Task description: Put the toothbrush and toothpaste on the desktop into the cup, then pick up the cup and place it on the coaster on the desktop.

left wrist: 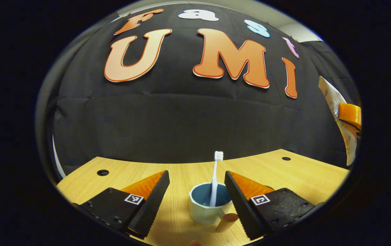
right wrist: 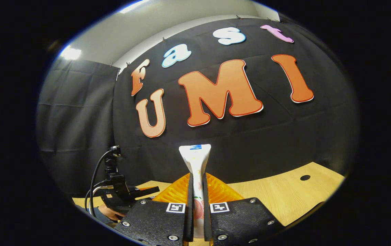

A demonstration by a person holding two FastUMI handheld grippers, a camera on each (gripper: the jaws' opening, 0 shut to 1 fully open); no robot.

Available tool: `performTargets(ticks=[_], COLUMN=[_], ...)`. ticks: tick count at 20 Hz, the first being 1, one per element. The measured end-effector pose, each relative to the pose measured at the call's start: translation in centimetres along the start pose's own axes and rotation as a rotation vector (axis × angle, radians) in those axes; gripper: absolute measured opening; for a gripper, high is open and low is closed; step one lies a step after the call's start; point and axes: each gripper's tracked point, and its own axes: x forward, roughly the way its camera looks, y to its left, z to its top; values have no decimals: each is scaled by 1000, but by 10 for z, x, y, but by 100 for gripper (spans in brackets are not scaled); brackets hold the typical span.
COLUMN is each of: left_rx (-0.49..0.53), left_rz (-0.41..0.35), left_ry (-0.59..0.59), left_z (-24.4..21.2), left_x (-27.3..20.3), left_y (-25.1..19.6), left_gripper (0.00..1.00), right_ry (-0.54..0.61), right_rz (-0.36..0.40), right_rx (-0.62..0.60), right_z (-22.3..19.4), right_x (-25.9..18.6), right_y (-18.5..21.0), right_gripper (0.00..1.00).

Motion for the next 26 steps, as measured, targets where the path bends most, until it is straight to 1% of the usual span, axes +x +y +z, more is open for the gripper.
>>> performTargets(ticks=[2,7,8,12,18,20,23,26], left_rx=[28,51,66,106,78,63,22,23], left_rz=[17,3,13,9,-6,11,5,35], left_ry=[-1,-7,-14,-34,-54,-53,-19,5], left_z=[4,11,11,5,-1,-9,-27,-37], left_x=[-18,-59,-66,-87,-100,-103,-105,-104], left_y=[1,-14,-15,-28,-28,-19,-14,0], left_gripper=[100,99,99,98,99,99,99,99], right_ry=[-1,-74,-84,-98,-82,-47,-21,-12], right_rz=[11,71,81,115,179,196,218,231], right_rx=[-4,-17,-21,-11,8,32,32,40], right_z=[1,19,20,15,-3,-17,-34,-45], right_x=[4,14,17,33,64,77,94,115], right_y=[3,19,23,34,60,68,80,87], right_gripper=[12,12,12,12,12,12,12,12])
